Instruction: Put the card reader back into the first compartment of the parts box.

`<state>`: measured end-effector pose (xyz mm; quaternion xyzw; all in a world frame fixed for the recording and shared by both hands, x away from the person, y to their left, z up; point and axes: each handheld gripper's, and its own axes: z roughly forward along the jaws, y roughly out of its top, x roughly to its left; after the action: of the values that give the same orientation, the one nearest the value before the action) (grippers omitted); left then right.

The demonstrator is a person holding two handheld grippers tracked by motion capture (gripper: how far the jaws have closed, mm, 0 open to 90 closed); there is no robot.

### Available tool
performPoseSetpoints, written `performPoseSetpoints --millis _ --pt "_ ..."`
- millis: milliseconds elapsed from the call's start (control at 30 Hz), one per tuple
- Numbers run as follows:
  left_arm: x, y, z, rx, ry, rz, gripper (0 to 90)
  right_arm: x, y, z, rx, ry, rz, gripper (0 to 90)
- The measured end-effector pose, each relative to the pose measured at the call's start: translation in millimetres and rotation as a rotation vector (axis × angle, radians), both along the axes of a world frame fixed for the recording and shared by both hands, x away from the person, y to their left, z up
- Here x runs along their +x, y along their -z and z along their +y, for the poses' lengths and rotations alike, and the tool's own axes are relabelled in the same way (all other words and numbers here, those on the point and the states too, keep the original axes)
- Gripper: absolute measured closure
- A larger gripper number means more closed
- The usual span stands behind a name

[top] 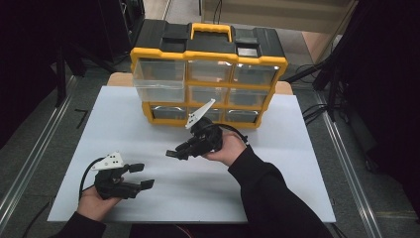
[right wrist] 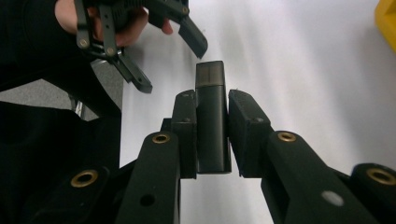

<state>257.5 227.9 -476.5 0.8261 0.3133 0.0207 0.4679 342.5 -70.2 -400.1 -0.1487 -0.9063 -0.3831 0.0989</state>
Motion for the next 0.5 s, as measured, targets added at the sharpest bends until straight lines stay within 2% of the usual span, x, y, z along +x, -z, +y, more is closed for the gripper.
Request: performPoseSetpoints --millis 200,367,500 --pt "-0.2 0.0 -0.3 -0.003 0.004 0.001 26.2 2.9 -16.2 -4.0 0.044 0.010 0.009 71.2" --pt "-0.1 0.0 -0.4 -0.004 0.004 0.002 26.2 3.1 -30.0 -2.6 0.010 0.013 -0.004 71.2" --pt "-0.3 -0.2 -0.2 -0.004 0.004 0.002 26.2 3.7 -41.3 -1.0 0.008 0.011 -0.020 71.2"
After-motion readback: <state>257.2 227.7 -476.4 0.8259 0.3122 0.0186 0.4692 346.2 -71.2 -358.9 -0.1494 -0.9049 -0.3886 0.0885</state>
